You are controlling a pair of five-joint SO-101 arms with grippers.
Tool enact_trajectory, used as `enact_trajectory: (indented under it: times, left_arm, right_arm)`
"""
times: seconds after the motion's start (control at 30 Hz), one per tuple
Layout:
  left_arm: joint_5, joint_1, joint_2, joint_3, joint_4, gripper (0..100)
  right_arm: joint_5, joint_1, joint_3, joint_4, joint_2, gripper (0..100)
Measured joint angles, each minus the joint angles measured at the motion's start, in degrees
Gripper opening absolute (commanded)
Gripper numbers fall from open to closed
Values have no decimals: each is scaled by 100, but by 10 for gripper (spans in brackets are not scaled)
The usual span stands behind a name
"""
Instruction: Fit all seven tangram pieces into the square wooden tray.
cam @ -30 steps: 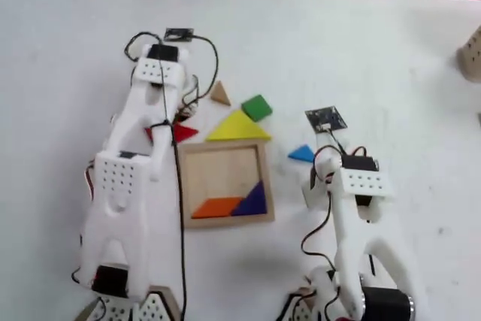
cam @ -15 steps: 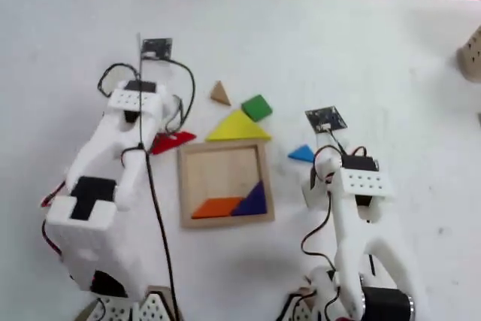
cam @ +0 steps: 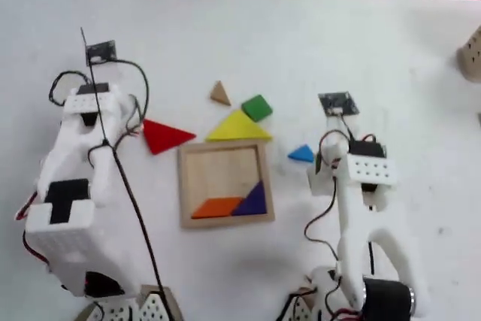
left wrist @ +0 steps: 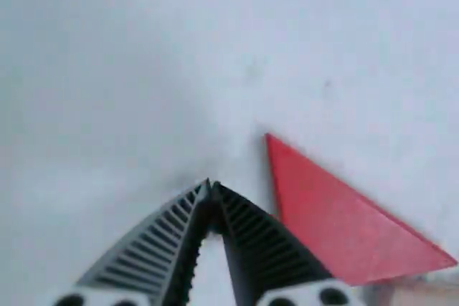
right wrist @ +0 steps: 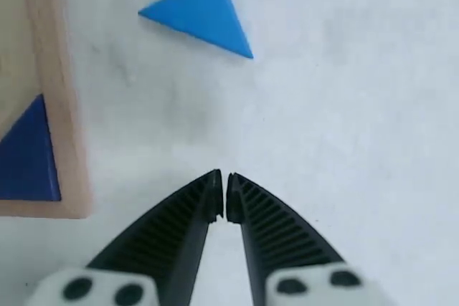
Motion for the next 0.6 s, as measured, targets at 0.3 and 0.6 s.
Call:
enact_trajectory:
  times: [0.3, 0.6]
  left_arm:
    - [0, -141, -985, 888, -53, 20]
    - [0, -677, -2075, 2523, -1310, 20]
  right_arm:
    - [-554, -123, -3024, 615, 2127, 19]
    - [246, -1152, -5934, 615, 4879, 19]
